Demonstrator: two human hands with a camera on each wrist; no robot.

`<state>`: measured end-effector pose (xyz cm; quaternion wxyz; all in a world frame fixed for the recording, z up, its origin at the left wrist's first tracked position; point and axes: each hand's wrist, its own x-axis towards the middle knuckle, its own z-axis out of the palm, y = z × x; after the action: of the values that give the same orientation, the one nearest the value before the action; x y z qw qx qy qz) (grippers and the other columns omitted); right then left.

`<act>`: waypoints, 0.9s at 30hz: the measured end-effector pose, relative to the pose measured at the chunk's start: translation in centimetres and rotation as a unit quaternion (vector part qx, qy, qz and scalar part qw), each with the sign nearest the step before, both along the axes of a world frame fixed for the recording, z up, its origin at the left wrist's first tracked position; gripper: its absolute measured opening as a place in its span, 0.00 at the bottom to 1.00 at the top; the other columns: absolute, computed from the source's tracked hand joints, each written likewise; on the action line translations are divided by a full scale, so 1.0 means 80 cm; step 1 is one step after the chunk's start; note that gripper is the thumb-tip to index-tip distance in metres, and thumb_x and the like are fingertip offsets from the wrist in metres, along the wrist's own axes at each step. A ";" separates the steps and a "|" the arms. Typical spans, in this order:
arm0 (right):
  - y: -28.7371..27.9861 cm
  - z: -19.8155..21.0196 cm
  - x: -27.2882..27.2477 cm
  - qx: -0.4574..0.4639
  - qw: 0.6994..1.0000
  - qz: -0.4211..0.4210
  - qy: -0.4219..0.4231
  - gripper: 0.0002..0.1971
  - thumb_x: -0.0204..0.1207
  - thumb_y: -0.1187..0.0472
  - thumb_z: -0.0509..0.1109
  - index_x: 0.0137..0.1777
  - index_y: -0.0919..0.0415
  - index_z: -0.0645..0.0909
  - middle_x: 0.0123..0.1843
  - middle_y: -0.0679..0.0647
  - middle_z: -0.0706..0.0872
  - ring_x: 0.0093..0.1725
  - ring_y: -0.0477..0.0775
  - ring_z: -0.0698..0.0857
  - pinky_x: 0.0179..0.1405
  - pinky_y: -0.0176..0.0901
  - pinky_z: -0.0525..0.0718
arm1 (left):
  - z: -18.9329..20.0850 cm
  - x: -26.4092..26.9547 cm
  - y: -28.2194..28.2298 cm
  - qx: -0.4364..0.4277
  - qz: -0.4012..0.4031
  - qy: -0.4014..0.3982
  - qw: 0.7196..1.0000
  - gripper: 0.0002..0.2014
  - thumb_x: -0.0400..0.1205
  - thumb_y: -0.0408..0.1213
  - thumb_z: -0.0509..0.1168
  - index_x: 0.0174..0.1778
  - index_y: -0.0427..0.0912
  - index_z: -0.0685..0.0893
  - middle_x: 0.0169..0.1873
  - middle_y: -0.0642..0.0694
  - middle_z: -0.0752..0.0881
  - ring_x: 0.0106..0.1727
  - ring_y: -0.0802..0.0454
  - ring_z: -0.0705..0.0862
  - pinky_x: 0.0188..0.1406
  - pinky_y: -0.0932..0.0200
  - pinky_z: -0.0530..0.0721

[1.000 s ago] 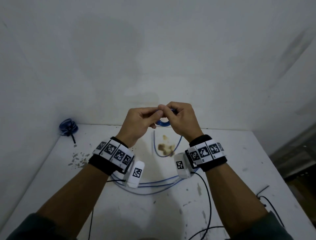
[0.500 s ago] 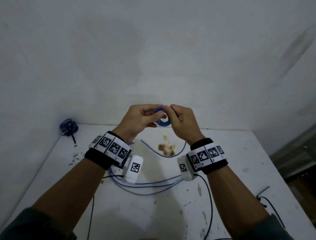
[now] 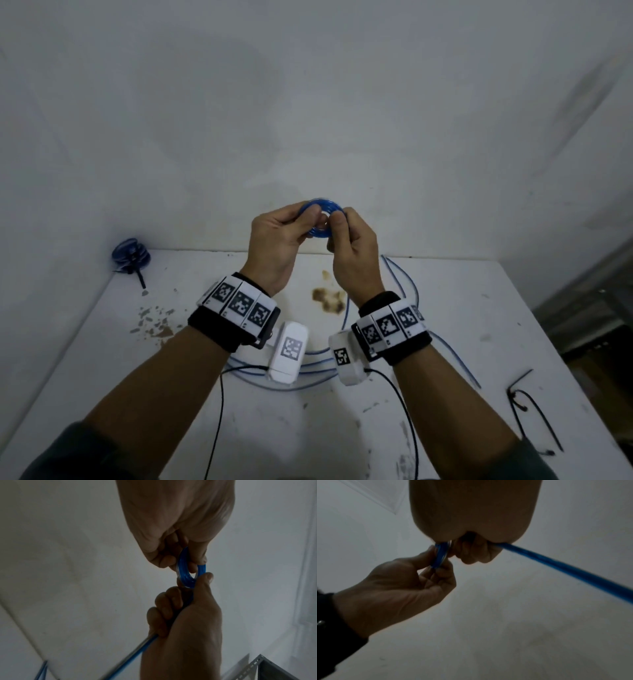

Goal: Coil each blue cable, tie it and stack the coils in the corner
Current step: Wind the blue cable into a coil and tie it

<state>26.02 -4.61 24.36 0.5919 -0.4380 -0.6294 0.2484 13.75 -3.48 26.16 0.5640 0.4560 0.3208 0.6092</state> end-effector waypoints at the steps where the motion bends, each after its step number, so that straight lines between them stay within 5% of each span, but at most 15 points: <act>1: 0.000 0.001 0.000 0.004 1.000 -0.003 0.001 0.16 0.88 0.61 0.57 0.37 0.56 0.76 0.28 0.42 0.76 0.30 0.40 0.72 0.33 0.33 0.71 | -0.002 -0.002 -0.001 0.002 -0.013 0.012 1.000 0.14 0.75 0.39 0.71 0.53 0.35 0.90 0.43 0.41 0.92 0.48 0.46 0.89 0.60 0.46 0.86; 4: 0.002 0.015 0.017 0.005 0.997 0.016 -0.080 0.17 0.87 0.63 0.60 0.38 0.45 0.75 0.28 0.38 0.77 0.29 0.39 0.73 0.33 0.29 0.69 | -0.002 -0.024 0.003 0.029 -0.022 0.148 0.988 0.10 0.77 0.37 0.72 0.54 0.42 0.91 0.46 0.42 0.93 0.50 0.45 0.90 0.54 0.52 0.87; 7: 0.010 0.032 0.036 0.003 0.980 0.045 -0.193 0.15 0.86 0.57 0.63 0.35 0.53 0.75 0.27 0.45 0.72 0.28 0.44 0.68 0.29 0.39 0.67 | 0.004 -0.046 0.010 0.042 -0.037 0.258 0.964 0.05 0.77 0.34 0.75 0.47 0.43 0.92 0.37 0.42 0.93 0.42 0.41 0.91 0.47 0.52 0.89; 12: 0.022 0.049 0.043 0.021 0.970 0.035 -0.241 0.17 0.85 0.56 0.65 0.36 0.64 0.79 0.27 0.58 0.76 0.28 0.57 0.71 0.28 0.41 0.67 | 0.007 -0.043 0.009 0.065 -0.003 0.266 0.962 0.02 0.79 0.32 0.74 0.41 0.39 0.92 0.29 0.44 0.91 0.31 0.50 0.88 0.38 0.59 0.85; 18: 0.018 0.046 0.046 0.003 0.954 0.065 -0.292 0.17 0.85 0.54 0.65 0.33 0.59 0.77 0.24 0.51 0.74 0.25 0.50 0.69 0.26 0.38 0.66 | 0.018 -0.041 0.004 0.098 -0.065 0.279 0.953 0.12 0.79 0.43 0.71 0.54 0.41 0.92 0.43 0.46 0.93 0.43 0.50 0.90 0.42 0.56 0.87; 22: 0.012 0.056 0.047 -0.024 0.966 0.106 -0.236 0.20 0.86 0.55 0.65 0.33 0.65 0.77 0.26 0.58 0.73 0.27 0.45 0.67 0.29 0.37 0.65 | 0.022 -0.036 0.005 0.147 -0.036 0.260 0.954 0.09 0.79 0.40 0.71 0.49 0.41 0.92 0.35 0.49 0.92 0.40 0.52 0.91 0.45 0.63 0.86; 27: 0.006 0.040 0.035 -0.039 0.993 0.096 -0.058 0.17 0.85 0.61 0.66 0.32 0.53 0.80 0.23 0.41 0.76 0.25 0.42 0.71 0.28 0.33 0.70 | 0.013 -0.021 0.007 0.177 0.000 0.214 0.961 0.05 0.80 0.34 0.71 0.48 0.42 0.91 0.33 0.53 0.92 0.36 0.54 0.90 0.43 0.63 0.85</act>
<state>28.82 -4.16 27.55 0.5101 -0.4117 -0.6917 0.3030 12.05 -2.89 27.22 0.3924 0.6685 0.3207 0.5443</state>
